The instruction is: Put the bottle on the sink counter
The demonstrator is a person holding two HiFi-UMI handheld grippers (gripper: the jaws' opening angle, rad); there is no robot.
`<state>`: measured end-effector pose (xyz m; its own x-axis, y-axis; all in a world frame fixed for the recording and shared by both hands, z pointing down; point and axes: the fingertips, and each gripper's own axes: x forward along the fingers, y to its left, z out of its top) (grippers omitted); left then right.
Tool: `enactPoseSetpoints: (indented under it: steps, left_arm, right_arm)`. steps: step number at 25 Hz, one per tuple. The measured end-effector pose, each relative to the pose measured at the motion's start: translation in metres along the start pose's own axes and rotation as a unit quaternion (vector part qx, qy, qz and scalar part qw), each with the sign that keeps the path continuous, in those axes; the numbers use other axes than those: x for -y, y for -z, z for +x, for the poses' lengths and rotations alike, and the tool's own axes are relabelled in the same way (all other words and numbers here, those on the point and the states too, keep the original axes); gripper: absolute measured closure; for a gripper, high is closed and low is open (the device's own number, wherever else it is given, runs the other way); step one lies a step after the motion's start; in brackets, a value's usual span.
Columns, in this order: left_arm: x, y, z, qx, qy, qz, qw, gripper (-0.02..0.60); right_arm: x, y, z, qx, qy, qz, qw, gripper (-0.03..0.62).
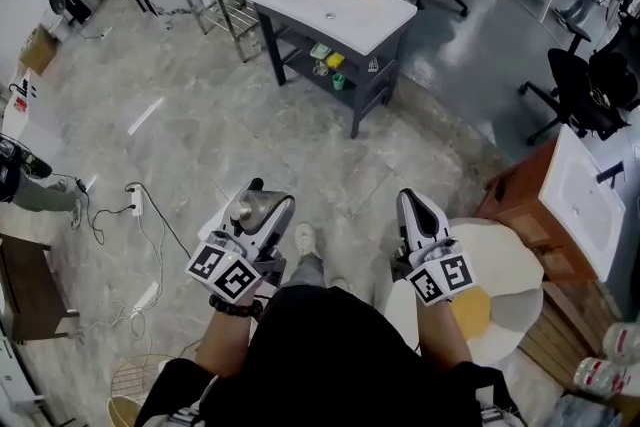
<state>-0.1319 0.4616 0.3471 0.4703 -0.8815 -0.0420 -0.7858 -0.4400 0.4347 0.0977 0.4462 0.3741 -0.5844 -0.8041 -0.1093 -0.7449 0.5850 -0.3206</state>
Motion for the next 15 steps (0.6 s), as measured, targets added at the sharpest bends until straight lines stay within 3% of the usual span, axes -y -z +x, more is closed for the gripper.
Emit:
enactPoseSetpoints:
  steps: [8, 15]
  left_arm:
    - [-0.033, -0.014, 0.069, 0.003, 0.042, -0.002, 0.9991, 0.225]
    - [-0.095, -0.045, 0.116, 0.006, 0.054, -0.003, 0.9985, 0.225]
  right_arm:
    - [0.032, -0.015, 0.054, 0.007, 0.032, -0.028, 0.999, 0.563]
    - [0.041, -0.023, 0.134, 0.010, 0.033, -0.052, 0.998, 0.563]
